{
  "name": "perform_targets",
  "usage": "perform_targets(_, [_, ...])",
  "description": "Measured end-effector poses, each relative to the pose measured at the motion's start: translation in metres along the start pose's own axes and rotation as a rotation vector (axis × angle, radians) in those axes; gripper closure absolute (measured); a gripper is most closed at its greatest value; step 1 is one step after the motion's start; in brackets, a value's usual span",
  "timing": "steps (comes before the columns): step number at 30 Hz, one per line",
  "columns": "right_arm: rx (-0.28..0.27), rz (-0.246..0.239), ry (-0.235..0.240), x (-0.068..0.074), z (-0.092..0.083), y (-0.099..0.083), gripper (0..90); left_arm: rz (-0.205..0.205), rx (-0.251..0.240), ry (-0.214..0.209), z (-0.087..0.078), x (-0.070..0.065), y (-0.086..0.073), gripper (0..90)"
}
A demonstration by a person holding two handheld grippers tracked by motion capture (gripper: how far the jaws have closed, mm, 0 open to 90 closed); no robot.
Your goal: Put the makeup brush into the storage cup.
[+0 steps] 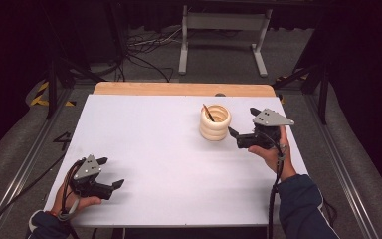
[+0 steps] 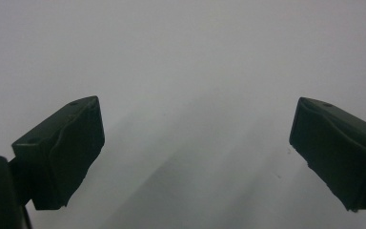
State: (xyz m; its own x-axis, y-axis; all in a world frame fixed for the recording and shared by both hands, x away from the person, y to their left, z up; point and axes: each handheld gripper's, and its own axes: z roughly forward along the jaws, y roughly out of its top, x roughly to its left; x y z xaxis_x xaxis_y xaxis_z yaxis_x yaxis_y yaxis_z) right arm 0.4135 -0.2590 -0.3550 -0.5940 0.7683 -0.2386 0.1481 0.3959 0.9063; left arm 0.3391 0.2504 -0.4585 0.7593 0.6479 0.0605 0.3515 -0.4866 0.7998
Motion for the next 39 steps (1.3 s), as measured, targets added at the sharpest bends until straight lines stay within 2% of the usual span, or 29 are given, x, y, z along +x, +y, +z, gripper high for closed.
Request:
perform_targets(13, [0.028,-0.034,-0.011,0.003,-0.01,-0.009,3.5,0.002,0.001,0.003,0.0,0.0,0.0,5.4])
perform_targets(19, [0.018,-0.024,-0.003,0.003,-0.017,-0.013,3.5,0.003,0.004,0.001,0.001,0.0,0.0,5.4])
perform_targets(39, [0.037,-0.071,-0.018,0.011,-0.033,-0.032,3.6,0.007,0.005,0.005,0.001,-0.002,0.001,5.3])
